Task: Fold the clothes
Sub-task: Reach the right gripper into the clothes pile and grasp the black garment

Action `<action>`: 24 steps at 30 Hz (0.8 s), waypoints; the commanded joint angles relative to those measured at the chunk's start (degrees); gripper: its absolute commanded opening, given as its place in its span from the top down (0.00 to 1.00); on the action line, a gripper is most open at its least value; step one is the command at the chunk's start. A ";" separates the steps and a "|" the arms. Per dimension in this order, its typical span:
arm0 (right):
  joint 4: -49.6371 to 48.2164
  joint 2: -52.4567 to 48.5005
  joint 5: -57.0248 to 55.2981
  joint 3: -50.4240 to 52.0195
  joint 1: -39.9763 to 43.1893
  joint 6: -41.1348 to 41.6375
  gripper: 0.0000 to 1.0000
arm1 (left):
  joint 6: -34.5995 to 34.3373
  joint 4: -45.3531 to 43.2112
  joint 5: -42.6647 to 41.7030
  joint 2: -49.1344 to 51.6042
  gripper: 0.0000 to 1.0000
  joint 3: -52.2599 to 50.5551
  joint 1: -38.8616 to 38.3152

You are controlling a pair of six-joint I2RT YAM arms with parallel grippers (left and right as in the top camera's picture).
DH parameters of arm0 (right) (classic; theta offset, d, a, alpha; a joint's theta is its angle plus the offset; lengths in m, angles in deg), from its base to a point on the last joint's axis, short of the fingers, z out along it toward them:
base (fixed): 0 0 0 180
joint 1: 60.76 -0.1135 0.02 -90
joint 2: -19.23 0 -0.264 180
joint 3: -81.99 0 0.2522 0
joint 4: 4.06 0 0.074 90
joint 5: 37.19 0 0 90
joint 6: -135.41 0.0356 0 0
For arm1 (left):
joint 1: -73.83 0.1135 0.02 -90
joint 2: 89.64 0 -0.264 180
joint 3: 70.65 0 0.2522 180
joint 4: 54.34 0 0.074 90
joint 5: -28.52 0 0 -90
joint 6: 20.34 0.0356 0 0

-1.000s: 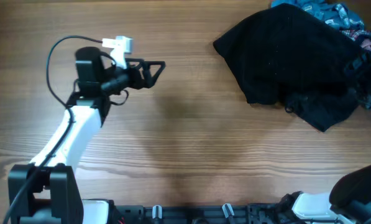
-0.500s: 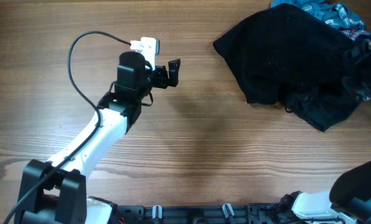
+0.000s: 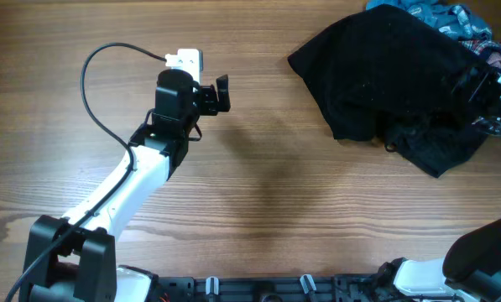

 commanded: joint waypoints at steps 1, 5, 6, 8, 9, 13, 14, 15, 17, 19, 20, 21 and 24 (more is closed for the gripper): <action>-1.79 1.53 -0.68 -0.24 -2.32 -13.88 0.06 | -0.52 0.02 0.35 0.26 0.00 1.22 0.15; -2.19 1.51 -1.77 -0.26 -5.62 -18.56 0.06 | -0.50 0.07 0.35 0.26 0.00 1.22 0.15; -2.10 1.40 -2.27 -0.26 -6.21 -18.73 0.06 | -0.50 0.17 0.35 0.26 0.00 1.22 0.15; -1.92 0.98 -4.07 -0.26 -7.80 -18.78 0.06 | -0.52 0.44 0.35 0.26 0.00 1.22 0.15; -1.88 0.70 -5.03 -0.26 -8.41 -18.78 0.06 | -0.50 0.68 0.35 0.26 0.00 1.22 0.15; -0.98 -0.74 -6.78 -0.24 -9.88 -18.67 0.06 | -0.50 1.70 0.35 0.26 0.00 1.22 0.15; -0.50 -1.20 -6.82 -0.24 -10.03 -18.67 0.06 | -0.50 1.75 0.35 0.26 0.00 1.22 0.15; -0.13 -1.81 -6.80 -0.24 -10.23 -18.64 0.07 | -0.52 1.90 0.33 0.26 0.00 1.22 0.15; 0.59 -3.19 -6.82 -0.24 -10.32 -18.43 0.12 | -0.52 1.95 0.33 0.26 0.00 1.22 0.15; 0.94 -4.70 -6.84 -0.24 -10.34 -18.43 0.20 | -0.52 1.95 0.33 0.26 0.00 1.22 0.15; 1.29 -5.75 -6.84 -0.24 -10.34 -18.45 0.29 | -0.52 1.92 0.33 0.26 0.00 1.22 0.15; 1.44 -6.62 -6.80 -0.24 -10.34 -18.40 0.40 | -0.52 1.92 0.33 0.26 0.00 1.22 0.15; 1.46 -8.44 -6.80 -0.24 -10.36 -16.74 0.80 | -0.50 1.90 0.35 0.26 0.00 1.22 0.15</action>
